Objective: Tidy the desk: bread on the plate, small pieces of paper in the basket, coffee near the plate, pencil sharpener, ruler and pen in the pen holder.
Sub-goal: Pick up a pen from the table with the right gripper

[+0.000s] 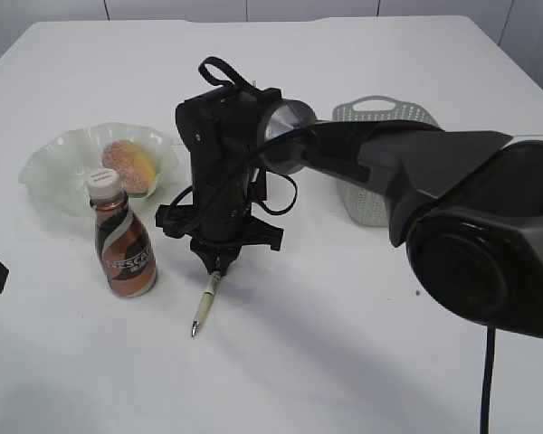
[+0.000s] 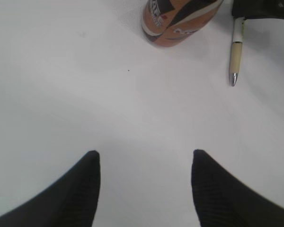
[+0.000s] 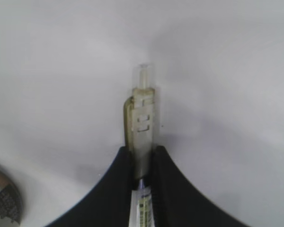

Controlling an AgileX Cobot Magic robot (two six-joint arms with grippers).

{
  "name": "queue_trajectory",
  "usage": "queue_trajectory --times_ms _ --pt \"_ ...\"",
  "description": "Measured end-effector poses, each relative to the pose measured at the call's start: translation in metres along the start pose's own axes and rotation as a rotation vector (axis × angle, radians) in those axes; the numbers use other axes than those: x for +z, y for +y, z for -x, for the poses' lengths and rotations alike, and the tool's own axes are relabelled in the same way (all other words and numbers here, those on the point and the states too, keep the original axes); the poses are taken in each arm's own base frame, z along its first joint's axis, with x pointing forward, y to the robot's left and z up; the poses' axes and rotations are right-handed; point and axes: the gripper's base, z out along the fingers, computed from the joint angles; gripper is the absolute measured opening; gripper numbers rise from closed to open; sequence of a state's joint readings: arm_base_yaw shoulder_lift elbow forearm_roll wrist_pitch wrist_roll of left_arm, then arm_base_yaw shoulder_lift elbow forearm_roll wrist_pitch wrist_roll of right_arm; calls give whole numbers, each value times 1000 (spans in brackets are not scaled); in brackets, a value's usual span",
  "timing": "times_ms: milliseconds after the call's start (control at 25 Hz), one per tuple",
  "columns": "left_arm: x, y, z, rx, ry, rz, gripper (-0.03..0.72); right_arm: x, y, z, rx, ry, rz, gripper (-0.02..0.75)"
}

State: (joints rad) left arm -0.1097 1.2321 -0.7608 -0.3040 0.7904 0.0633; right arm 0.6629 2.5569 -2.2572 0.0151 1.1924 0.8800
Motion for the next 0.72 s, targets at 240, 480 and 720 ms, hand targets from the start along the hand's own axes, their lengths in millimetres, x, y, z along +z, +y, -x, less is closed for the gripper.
queue_trajectory --times_ms 240,480,720 --pt "0 0 0 0 0 0 445 0 1 -2 3 21 12 62" --pt "0 0 0 0 0 0 444 0 2 -4 -14 48 20 62" --pt "0 0 0 0 0 0 444 -8 3 -5 -52 55 36 61"
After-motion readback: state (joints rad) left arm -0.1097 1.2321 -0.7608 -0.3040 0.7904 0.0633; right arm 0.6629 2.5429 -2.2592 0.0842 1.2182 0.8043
